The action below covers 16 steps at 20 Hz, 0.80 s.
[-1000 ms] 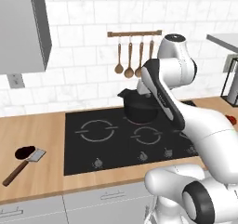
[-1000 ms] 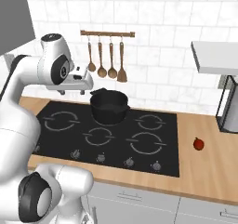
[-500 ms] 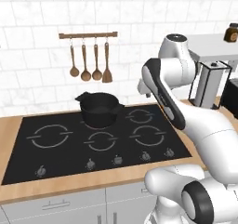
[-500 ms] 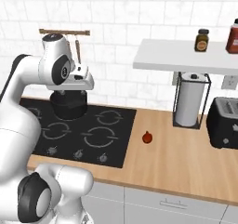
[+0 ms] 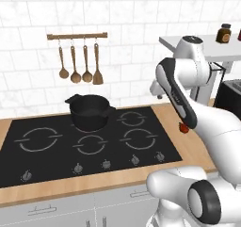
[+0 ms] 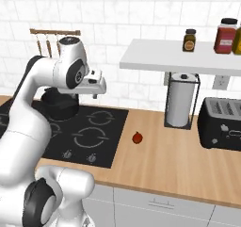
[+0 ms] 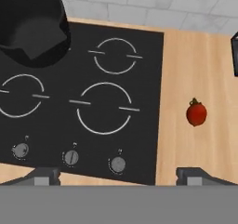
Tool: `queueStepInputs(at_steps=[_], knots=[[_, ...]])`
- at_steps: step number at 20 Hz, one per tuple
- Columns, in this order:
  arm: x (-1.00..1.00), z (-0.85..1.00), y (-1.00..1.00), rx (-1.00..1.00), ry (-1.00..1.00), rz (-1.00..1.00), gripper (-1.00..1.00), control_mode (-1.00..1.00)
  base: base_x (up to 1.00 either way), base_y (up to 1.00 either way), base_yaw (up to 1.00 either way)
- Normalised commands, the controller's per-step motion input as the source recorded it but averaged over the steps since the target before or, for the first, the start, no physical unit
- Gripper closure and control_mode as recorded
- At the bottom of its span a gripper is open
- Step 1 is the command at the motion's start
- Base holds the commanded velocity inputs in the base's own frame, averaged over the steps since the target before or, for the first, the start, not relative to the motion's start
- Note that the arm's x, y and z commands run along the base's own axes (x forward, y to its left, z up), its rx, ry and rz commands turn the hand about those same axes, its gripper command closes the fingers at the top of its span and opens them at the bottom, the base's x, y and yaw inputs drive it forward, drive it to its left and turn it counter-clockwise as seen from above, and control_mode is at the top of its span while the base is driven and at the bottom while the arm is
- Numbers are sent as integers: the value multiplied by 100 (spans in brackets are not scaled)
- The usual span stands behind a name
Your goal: Put the avocado and tomato in the pot. Retrieve the spatula and lightly stir the vegetables in the pot.
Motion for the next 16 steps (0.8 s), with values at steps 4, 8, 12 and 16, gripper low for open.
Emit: queueStepInputs(at_steps=[4, 8, 12, 16], knots=[[0, -63, -100, 2, 8, -7, -100, -100, 0, 0, 0], [7, -84, -88, 0, 8, -8, -100, -100, 0, 0, 0], [31, -74, -56, 0, 6, -12, -100, -100, 0, 0, 0], [35, -57, -38, 0, 2, -9, -100, -100, 0, 0, 0]])
